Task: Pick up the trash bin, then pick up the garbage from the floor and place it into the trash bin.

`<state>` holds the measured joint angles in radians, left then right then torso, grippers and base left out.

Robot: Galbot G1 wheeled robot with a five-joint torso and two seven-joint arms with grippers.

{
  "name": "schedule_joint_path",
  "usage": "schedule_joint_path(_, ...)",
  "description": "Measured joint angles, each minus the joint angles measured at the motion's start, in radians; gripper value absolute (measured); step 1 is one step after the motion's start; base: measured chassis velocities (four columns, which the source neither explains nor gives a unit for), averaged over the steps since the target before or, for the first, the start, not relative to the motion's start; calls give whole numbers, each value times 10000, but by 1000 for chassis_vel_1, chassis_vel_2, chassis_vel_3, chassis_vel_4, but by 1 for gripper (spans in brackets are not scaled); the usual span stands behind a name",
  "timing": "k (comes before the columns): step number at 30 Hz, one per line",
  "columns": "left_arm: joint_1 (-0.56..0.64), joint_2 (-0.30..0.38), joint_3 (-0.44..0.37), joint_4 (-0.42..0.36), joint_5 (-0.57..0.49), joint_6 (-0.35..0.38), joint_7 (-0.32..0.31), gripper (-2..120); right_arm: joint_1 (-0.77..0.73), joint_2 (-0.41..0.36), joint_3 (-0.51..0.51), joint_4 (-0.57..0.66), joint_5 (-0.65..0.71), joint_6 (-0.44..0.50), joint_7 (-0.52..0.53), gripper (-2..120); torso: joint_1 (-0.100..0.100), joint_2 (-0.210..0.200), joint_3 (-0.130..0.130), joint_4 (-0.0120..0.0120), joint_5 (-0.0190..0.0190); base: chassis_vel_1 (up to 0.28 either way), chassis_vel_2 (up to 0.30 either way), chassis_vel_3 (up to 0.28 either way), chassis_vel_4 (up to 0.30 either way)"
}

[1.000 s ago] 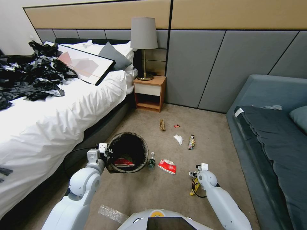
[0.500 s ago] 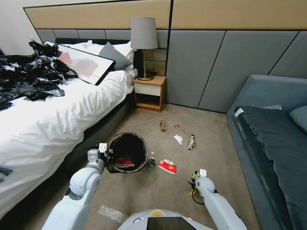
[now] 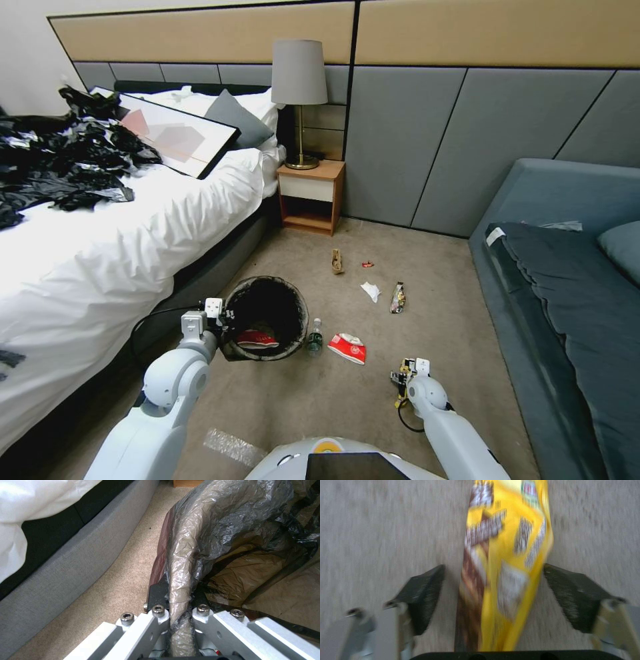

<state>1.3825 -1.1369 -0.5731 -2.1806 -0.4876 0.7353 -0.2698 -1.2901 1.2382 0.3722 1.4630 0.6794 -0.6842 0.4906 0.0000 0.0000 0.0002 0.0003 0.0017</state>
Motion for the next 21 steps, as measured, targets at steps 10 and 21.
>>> schedule_joint_path(10, -7, -28, -6, 52, 52, 0, 18, 0, 18, -29, -74, 318, 183, -251, 240, 37, 0, -1, 0, -5, -13, 0, 0, 0, 0)
schedule_joint_path(21, 5, -69, -12, 90, 84, 0, 31, 0, -41, -43, -7, 446, 220, -96, 227, 0, 0, -1, -1, -3, -18, 0, 0, 0, 0)
